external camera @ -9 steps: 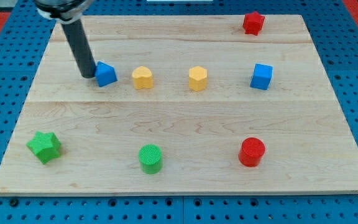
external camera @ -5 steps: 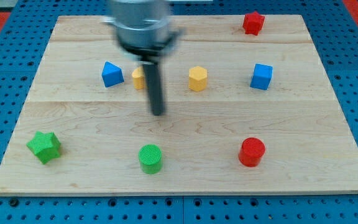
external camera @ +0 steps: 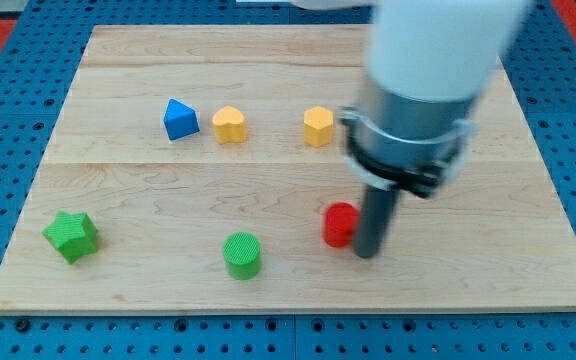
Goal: Push the red circle towards the left side of the board
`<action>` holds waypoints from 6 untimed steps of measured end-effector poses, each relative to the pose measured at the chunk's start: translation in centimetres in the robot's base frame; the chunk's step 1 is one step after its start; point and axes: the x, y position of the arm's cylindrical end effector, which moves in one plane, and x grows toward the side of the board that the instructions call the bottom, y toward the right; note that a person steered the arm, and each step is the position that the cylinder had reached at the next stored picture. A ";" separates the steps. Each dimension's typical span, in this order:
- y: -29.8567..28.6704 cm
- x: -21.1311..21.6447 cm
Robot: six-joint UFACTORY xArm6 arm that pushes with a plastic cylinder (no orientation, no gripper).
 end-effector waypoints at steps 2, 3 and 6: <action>-4.4 -3.3; -1.2 -4.0; -9.7 -5.5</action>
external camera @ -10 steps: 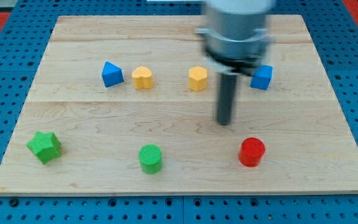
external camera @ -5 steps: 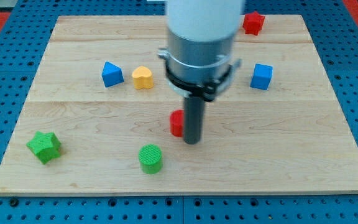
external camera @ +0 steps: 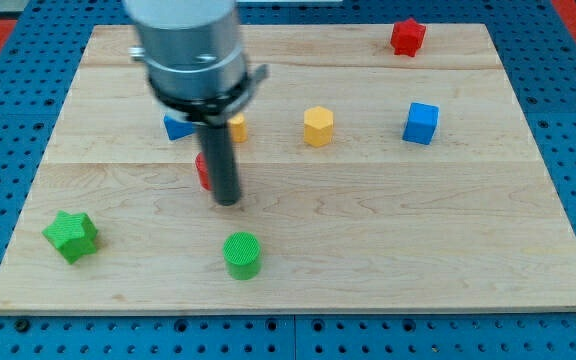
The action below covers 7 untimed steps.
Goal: Push the red circle towards the left side of the board
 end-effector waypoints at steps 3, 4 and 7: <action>-4.1 -4.8; -3.1 -4.4; -10.4 -2.7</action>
